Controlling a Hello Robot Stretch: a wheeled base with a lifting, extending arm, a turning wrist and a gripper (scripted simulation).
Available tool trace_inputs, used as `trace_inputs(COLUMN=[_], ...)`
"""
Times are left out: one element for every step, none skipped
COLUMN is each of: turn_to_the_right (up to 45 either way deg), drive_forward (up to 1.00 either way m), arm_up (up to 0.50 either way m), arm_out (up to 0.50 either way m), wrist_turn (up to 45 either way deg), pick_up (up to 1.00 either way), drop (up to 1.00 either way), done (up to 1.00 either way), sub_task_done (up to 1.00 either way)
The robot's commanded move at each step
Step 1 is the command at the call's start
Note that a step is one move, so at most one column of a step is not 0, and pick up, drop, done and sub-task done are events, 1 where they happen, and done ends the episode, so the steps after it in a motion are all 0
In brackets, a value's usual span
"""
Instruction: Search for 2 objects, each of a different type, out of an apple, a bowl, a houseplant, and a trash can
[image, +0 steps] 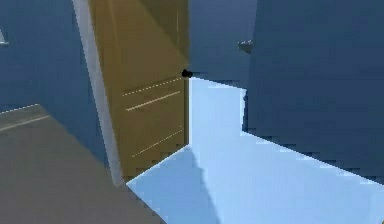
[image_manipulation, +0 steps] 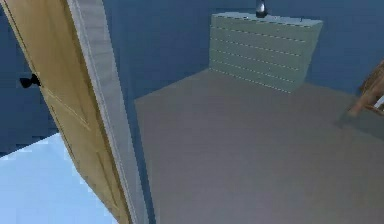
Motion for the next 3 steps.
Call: trace_inputs(turn_to_the_right=[6.0, 3.0, 0.0], drive_forward=[0.00, 0.00, 1.00], arm_up=[0.00, 0.00, 0.00], arm_out=[0.00, 0.00, 0.00], wrist_turn=[0.0, 0.0, 0.0], pick_up=[0.00, 0.00, 0.00], drop=[0.00, 0.00, 0.00], done=[0.00, 0.00, 0.00], sub_task_done=[0.00, 0.00, 0.00])
